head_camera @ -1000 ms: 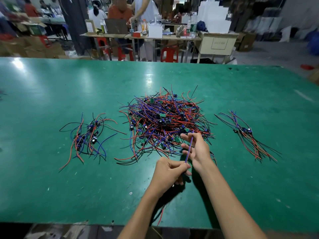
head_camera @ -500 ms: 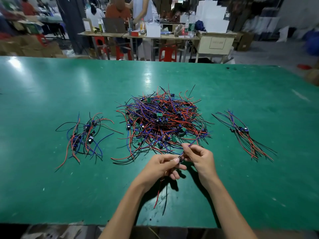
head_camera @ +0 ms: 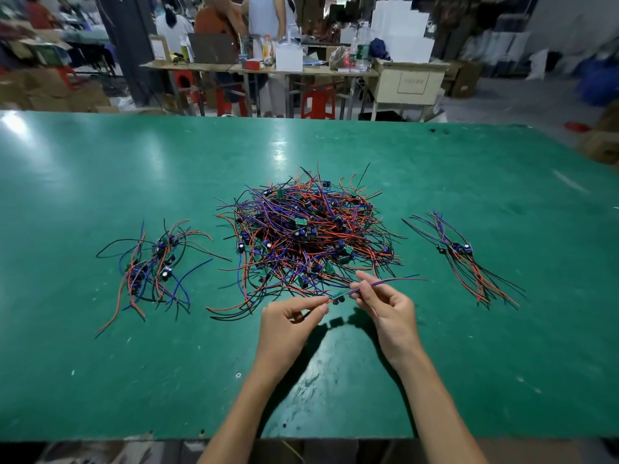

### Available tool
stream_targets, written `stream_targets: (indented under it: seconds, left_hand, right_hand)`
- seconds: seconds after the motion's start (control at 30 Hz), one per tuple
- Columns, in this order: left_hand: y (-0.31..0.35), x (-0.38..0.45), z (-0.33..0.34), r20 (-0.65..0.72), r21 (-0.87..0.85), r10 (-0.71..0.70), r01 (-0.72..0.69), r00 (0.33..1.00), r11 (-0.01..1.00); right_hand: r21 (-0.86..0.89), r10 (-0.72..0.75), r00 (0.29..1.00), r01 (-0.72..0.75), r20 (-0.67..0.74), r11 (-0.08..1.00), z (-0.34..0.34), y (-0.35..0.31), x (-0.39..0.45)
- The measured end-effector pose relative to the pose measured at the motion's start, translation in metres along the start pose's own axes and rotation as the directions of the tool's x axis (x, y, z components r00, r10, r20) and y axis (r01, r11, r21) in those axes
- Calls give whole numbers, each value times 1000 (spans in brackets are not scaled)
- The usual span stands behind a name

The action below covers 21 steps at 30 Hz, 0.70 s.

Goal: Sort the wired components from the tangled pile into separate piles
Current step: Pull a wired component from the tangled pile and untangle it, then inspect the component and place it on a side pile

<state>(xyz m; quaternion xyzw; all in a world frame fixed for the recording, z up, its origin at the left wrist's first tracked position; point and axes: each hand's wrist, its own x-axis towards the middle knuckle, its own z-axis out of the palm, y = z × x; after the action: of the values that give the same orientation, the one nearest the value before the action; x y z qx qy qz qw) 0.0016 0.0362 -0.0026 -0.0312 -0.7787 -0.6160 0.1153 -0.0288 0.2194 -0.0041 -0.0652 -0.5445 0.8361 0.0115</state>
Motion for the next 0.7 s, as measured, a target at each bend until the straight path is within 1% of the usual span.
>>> stream_targets:
  seconds: [0.03, 0.07, 0.1, 0.13, 0.17, 0.2, 0.27, 0.37, 0.43, 0.5, 0.6, 0.67, 0.7]
  left_hand:
    - [-1, -2, -1, -48, 147, 171, -163, 984, 976]
    - [-2, -4, -2, -56, 319, 360, -325, 931, 890]
    - [-3, -6, -3, -31, 469, 526, -452, 850, 759]
    - [-4, -7, -3, 1, 564, 637, -526, 771, 637]
    - [-4, -7, -3, 10, 607, 695, -557, 719, 567]
    - [-5, -8, -3, -2, 617, 716, -562, 698, 551]
    - [-7, -8, -2, -34, 599, 706, -551, 708, 581]
    - [-11, -8, -1, -52, 578, 659, -516, 751, 633]
    - [-9, -8, -2, -73, 566, 625, -483, 778, 668]
    - [-7, -10, -1, -111, 537, 562, -427, 819, 728]
    - [-3, -10, -2, -128, 482, 397, -293, 909, 826]
    - [-4, -9, -4, -85, 415, 223, -169, 971, 894]
    - [-5, -7, -5, -41, 356, 126, -103, 991, 929]
  right_hand:
    - [-20, -17, 1000, 17, 16, 1000, 0, 1, -1]
    - [-28, -26, 999, 27, 25, 999, 0, 1, -2]
    - [-22, -27, 999, 28, 29, 999, 0, 1, -2]
    - [-4, -24, 999, 24, 32, 1000, 0, 0, -3]
    - [19, -18, 999, 17, 35, 1000, -1, -1, -3]
    - [41, -11, 999, 10, 37, 999, -2, -2, -3]
    - [81, -4, 999, 2, 33, 997, -2, -2, -3]
    - [102, 3, 1000, -5, 20, 995, -2, -2, -3]
    - [108, 8, 1000, -7, -12, 994, 0, -3, -4]
    - [113, 2, 998, 5, -66, 994, 3, -3, -3]
    - [110, -36, 989, 52, -145, 993, 5, -1, -3]
    - [102, -33, 984, 52, -177, 993, 7, -2, -4]
    - [80, -35, 981, 51, -192, 996, 8, -3, -4]
